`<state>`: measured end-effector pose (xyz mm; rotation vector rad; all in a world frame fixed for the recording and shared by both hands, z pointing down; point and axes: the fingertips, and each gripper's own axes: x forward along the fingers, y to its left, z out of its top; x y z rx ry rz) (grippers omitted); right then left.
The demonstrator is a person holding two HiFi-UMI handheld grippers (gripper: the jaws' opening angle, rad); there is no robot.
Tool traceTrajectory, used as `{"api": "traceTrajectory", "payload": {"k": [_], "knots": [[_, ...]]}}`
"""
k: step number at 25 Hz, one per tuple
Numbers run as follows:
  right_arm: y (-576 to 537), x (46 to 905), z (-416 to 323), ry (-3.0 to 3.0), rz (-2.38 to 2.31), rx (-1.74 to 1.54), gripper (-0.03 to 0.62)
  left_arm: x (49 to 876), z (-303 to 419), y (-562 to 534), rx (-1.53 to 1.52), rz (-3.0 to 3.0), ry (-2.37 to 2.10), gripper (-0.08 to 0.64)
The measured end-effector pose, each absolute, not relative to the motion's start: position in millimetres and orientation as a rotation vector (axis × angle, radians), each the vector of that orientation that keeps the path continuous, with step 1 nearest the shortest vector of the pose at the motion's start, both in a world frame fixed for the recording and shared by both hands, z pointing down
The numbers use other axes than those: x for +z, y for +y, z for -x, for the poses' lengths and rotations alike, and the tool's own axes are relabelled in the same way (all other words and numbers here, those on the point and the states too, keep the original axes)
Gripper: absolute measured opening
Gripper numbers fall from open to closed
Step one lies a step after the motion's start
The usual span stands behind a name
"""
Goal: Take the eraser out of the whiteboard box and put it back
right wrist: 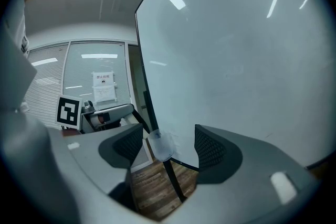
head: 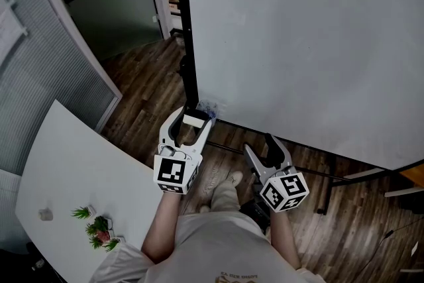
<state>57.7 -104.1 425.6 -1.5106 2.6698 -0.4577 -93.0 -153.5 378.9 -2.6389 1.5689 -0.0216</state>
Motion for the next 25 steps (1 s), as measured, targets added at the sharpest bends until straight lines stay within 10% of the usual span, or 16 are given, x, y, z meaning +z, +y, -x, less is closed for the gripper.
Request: {"api": "traceTrajectory", "payload": {"k": [25], "knots": [[-121.5, 436.6, -76.3, 2.658, 1.548, -0.503, 0.308, 388.6, 75.8, -179.1, -0.041, 2.665, 1.554, 0.27]]}}
